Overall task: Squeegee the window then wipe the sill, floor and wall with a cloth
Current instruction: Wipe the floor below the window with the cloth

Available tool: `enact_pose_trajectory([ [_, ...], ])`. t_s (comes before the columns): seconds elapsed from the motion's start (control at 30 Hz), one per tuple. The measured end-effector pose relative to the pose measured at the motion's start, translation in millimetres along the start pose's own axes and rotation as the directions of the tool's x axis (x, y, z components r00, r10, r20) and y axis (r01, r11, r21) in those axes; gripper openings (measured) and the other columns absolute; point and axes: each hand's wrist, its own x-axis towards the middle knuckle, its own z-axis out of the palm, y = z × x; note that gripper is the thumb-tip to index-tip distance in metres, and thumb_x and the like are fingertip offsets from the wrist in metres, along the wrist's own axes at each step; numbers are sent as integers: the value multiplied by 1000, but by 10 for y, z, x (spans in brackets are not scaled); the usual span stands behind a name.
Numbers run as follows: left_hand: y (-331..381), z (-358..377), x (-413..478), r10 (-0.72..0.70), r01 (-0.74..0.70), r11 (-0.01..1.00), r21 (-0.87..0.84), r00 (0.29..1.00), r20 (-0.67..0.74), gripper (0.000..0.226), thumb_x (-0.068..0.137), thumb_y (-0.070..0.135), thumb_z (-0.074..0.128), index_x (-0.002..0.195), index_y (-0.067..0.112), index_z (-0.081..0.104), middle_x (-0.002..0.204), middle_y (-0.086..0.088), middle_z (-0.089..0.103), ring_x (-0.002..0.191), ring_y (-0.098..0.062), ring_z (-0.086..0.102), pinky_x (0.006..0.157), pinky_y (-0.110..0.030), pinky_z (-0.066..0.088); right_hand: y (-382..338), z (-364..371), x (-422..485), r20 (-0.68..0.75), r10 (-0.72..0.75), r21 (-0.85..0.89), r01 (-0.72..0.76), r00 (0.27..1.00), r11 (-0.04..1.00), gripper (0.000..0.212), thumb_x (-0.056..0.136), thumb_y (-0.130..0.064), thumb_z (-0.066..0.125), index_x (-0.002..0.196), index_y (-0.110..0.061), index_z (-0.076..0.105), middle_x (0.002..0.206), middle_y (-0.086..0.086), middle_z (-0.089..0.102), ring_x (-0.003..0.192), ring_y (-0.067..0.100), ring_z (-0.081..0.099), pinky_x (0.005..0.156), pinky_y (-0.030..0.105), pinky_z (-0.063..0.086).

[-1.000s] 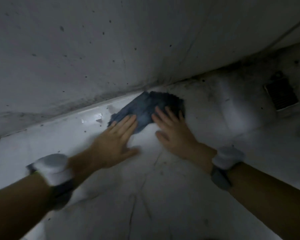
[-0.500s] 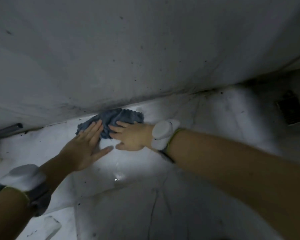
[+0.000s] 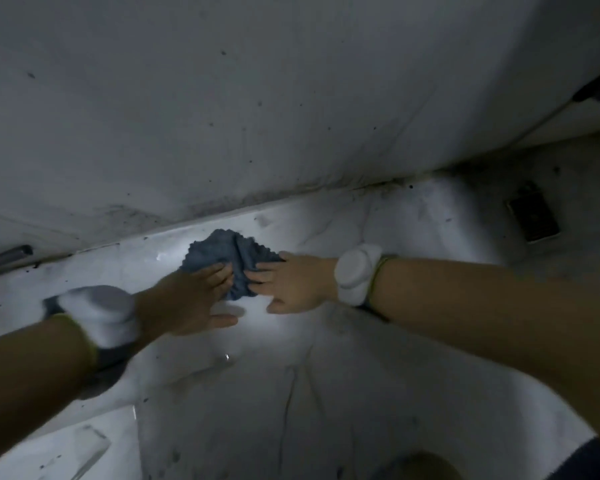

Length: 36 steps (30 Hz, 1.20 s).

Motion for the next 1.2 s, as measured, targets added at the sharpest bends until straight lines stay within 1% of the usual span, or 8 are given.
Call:
enact_pose_trajectory([
  [0.13,582,-117,446,51,-63,992,-105,992,-116,121,59,88,-19,149,8,-7,157,-8,-10,145,-19,-8,115,-30,-6,368,179,-649,194,121,16,-127,973,992,62,97,-40,31,147,-11,7,157,11,3,144,27,8,115,47,10],
  [0.23,1225,-167,822,67,-87,988,-129,986,-151,85,92,66,25,149,10,-4,157,-4,-12,145,-18,-9,117,-35,-3,445,698,-1378,-28,369,176,-359,929,917,59,93,-42,22,140,-9,34,149,16,31,135,34,34,105,61,30],
  [0.47,2464,-109,1283,323,-367,919,-146,911,-256,73,98,55,28,150,9,7,159,-2,-4,145,-15,-4,117,-39,-3,-341,1939,-2521,-96,912,505,-770,398,390,59,93,-44,17,137,-13,40,146,0,25,133,24,33,109,52,19],
  [0.67,2485,-54,1450,403,-454,888,-72,844,-353,70,98,50,35,150,11,8,158,-2,-2,145,-14,0,117,-34,-5,-287,1804,-2425,-40,977,684,-707,208,179,55,91,-39,30,142,-18,27,150,3,28,136,27,31,114,52,19],
  [0.8,1912,-62,1387,251,-374,917,-135,807,-535,82,87,62,34,145,6,26,154,-8,22,142,-21,25,117,-35,16,168,1405,-1884,-151,933,746,-581,327,325,57,90,-40,35,138,-10,38,142,14,43,128,34,42,105,57,34],
  [1.03,-117,246,467,86,-96,995,-9,922,-377,99,84,79,7,146,3,22,152,-12,15,140,-28,23,112,-43,18,206,559,-521,-101,398,403,-328,912,854,63,94,-33,43,147,-21,12,158,2,-4,144,24,-5,114,48,-1],
  [1.13,-431,522,-8,14,-28,999,-43,961,-278,103,73,87,-2,146,14,-5,151,-1,-12,143,-18,-4,114,-31,0,68,337,-51,21,170,244,-170,985,955,71,93,-47,41,148,-21,4,157,2,-11,143,25,-10,115,44,-3],
  [1.2,-526,640,-146,-35,21,998,-54,960,-278,102,81,82,5,146,4,16,153,-9,11,141,-27,23,112,-41,19,195,166,194,89,106,150,-118,990,982,74,93,-47,41,148,-21,-1,157,1,-12,143,26,-11,115,43,-4],
])
